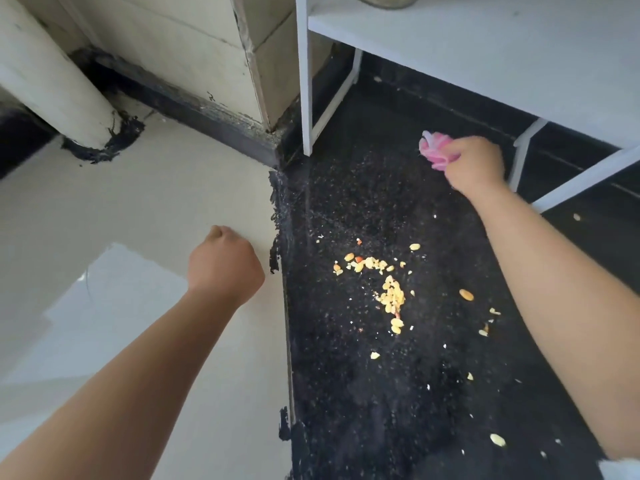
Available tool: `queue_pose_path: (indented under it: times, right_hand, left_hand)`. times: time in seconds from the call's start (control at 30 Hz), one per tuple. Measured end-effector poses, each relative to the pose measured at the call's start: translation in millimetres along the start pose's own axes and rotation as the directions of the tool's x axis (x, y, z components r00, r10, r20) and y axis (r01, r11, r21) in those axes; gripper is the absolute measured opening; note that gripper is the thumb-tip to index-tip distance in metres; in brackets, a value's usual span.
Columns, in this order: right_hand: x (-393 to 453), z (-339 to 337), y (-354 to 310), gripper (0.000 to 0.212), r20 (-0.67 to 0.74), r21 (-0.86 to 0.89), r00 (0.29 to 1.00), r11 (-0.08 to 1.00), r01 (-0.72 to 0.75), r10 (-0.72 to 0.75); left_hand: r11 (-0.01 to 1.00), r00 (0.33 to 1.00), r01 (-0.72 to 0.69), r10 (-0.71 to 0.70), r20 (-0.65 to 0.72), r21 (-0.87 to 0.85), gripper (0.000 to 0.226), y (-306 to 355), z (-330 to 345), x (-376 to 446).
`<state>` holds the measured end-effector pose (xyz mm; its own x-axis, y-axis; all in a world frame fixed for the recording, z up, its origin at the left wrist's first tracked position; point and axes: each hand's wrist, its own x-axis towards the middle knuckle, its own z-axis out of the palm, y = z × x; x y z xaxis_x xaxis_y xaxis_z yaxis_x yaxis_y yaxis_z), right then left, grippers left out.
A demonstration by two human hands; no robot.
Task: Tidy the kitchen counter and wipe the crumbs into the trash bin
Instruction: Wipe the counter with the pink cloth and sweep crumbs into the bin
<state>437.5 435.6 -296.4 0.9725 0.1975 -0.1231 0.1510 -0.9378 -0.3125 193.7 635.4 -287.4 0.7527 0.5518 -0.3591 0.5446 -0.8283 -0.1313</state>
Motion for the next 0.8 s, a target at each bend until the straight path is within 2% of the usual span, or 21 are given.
queue_pose_path:
  times: [0.07,0.17,0.27,0.33,0.4,0.5,0.57,0.67,0.73,0.8]
  right_hand:
    - [-21,9,3,0.038,0.035,-0.068,0.999,0.997,0.026,-0.024]
    - [-74,9,7,0.046,0.112,-0.116,0.978,0.975,0.192,-0.179]
    - [-129,4,13,0.052,0.195,0.005,0.946,0.965,0.263,-0.259]
    - [-148,-6,14,0.047,0.158,0.106,0.951,0.962,0.253,-0.267]
    - [-155,-22,7,0.046,0.045,0.192,0.963,0.949,0.252,-0.265]
    - [-168,-31,-32,0.047,-0.032,0.248,0.934,0.902,0.353,-0.357]
    - [-175,-20,-69,0.047,0.002,0.204,0.908,0.889,0.411,-0.420]
    - [-181,16,-125,0.047,0.107,0.031,0.904,0.910,0.413,-0.414]
    - [-183,39,-147,0.045,0.207,-0.030,0.928,0.946,0.321,-0.309]
    - [-179,52,-154,0.047,0.245,-0.088,0.940,0.960,0.265,-0.237]
  left_hand:
    - [1.000,1.000,-0.019,0.019,-0.019,-0.002,0.032,-4,5,1]
    - [0.999,0.999,-0.048,0.048,-0.009,-0.003,0.033,-8,8,-2]
    - [0.996,0.997,-0.083,0.083,-0.008,-0.027,0.033,-10,4,-2]
    - [0.995,0.996,-0.082,0.080,-0.037,-0.065,0.032,-13,2,-6]
    - [0.992,0.993,-0.094,0.088,-0.075,-0.087,0.033,-16,4,-14]
    - [0.986,0.985,-0.142,0.132,-0.107,-0.085,0.034,-18,13,-35]
    - [0.983,0.982,-0.173,0.167,-0.088,-0.066,0.040,-20,24,-50]
    - [0.979,0.979,-0.198,0.194,-0.059,-0.055,0.050,-27,32,-65]
    - [0.970,0.970,-0.238,0.236,-0.057,-0.045,0.047,-32,29,-66]
    - [0.968,0.968,-0.248,0.246,-0.052,-0.041,0.041,-32,27,-61]
